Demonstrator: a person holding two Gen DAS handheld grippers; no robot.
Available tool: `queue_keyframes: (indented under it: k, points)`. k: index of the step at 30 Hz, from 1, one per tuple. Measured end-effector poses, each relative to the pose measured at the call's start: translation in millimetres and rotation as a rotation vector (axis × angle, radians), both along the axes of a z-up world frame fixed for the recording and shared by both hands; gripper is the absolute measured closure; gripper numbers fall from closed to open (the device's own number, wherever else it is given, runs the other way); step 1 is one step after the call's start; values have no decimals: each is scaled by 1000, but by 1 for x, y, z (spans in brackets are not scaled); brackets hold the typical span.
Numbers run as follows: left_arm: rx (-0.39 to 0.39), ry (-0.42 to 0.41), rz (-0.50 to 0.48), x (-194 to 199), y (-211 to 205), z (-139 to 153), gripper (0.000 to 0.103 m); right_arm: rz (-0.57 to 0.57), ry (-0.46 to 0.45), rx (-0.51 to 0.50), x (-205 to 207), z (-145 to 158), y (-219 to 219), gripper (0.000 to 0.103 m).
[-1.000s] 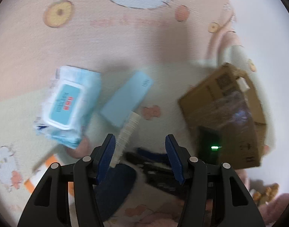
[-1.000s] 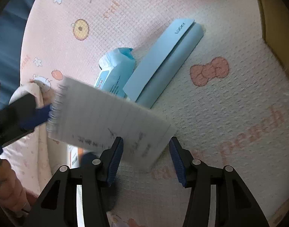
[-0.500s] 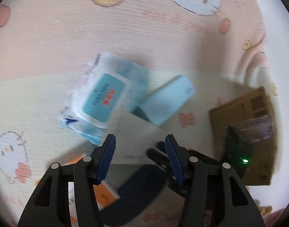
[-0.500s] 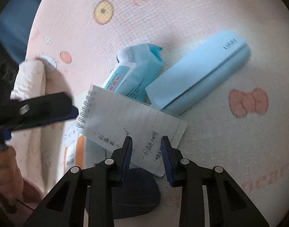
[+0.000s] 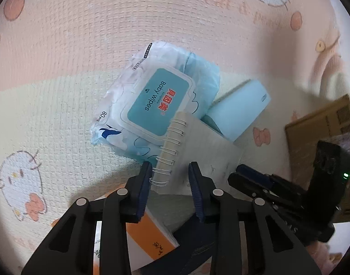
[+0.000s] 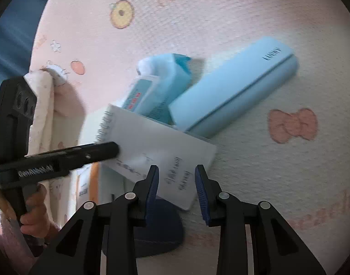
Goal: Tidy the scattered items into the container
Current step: 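Lift the notepad with the right gripper while the left gripper grasps its spiral edge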
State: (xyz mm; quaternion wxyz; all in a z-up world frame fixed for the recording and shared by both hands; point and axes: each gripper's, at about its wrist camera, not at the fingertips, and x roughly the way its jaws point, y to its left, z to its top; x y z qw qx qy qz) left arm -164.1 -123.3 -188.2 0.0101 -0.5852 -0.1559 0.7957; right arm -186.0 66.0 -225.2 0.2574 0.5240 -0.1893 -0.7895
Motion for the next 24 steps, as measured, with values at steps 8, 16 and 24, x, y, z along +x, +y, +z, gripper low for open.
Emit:
queue_keyframes:
  k: [8, 16, 24]
  points:
    - [58, 8, 31, 11, -9, -3, 69, -24, -32, -52, -8, -13, 9, 62]
    - [56, 21, 47, 15, -17, 6, 75, 23, -66, -152, -19, -15, 6, 46]
    - [-26, 61, 29, 18, -12, 7, 74, 39, -45, -175, -21, -16, 7, 42]
